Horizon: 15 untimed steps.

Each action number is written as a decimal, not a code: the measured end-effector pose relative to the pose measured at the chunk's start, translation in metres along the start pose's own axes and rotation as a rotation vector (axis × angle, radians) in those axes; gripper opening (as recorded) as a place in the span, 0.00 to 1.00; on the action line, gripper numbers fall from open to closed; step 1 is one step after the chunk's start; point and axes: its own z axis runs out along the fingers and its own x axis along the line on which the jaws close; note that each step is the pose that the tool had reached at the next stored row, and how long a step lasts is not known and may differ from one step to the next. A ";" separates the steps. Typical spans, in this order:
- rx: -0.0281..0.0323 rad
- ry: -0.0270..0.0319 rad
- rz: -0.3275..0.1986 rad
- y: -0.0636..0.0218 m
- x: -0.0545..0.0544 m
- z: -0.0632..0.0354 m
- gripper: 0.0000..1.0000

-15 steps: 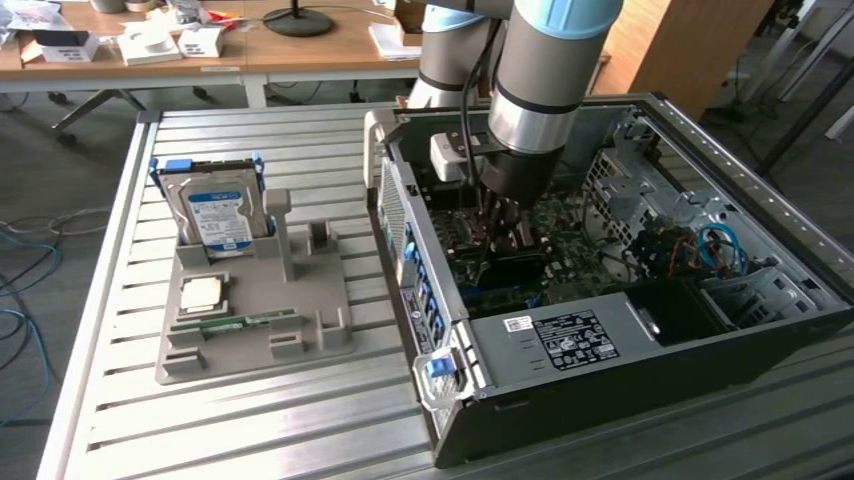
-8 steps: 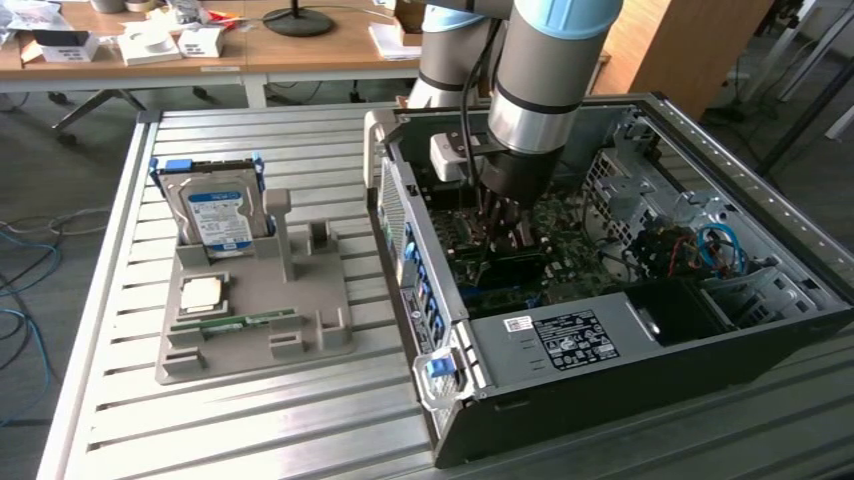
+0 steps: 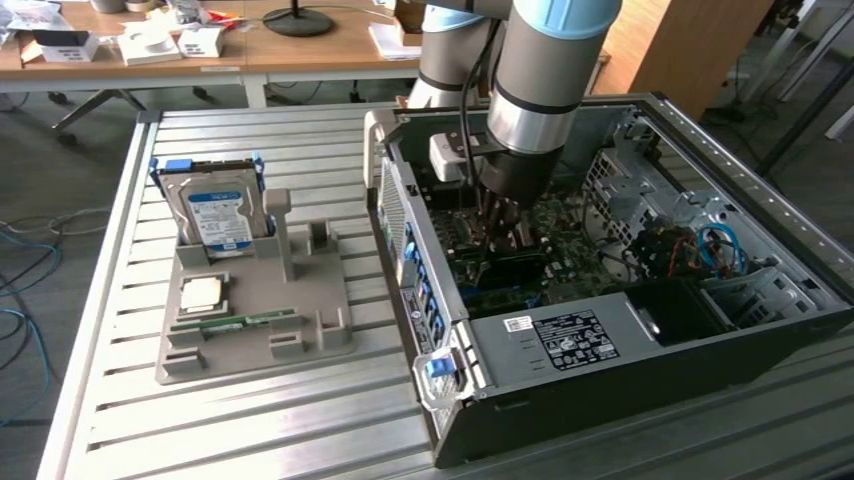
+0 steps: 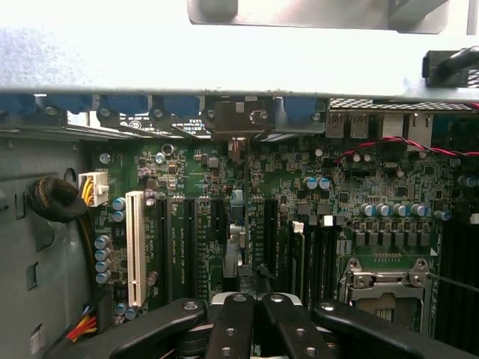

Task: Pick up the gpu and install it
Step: 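Press down on the gpu until it lock into place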

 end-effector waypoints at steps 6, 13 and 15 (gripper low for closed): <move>0.0004 -0.0007 0.000 0.0000 0.000 -0.0008 0.11; 0.0003 -0.0009 0.000 0.0000 0.000 -0.0031 0.11; 0.0002 -0.0002 0.000 -0.0001 0.000 -0.0050 0.11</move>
